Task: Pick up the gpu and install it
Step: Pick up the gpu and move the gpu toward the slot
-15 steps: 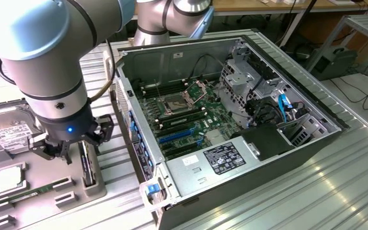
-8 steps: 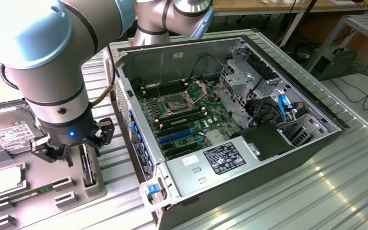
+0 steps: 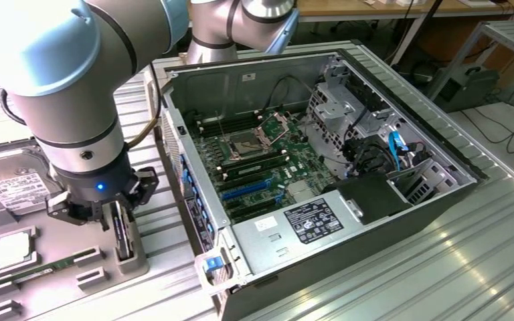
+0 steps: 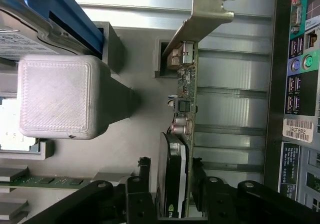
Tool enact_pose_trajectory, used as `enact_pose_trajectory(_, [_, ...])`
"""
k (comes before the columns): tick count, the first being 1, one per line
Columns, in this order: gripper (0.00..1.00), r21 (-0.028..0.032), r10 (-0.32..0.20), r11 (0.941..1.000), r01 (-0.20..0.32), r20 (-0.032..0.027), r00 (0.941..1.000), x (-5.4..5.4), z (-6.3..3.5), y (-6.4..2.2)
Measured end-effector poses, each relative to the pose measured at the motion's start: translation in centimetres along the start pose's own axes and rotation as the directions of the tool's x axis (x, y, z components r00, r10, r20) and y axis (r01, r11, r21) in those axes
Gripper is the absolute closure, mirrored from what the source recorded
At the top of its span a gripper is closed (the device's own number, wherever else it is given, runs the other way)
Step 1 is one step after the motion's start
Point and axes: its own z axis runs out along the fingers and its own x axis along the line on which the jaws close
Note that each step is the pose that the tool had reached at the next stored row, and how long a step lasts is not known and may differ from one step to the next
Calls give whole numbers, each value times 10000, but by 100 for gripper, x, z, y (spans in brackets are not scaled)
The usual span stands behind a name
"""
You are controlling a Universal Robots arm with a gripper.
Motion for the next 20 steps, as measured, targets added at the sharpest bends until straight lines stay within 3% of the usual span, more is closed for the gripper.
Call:
enact_pose_trajectory(2, [67,0,0,10000,0,0,10000,0,0,0])
enact_pose_trajectory(20, [72,0,0,10000,0,0,10000,0,0,0])
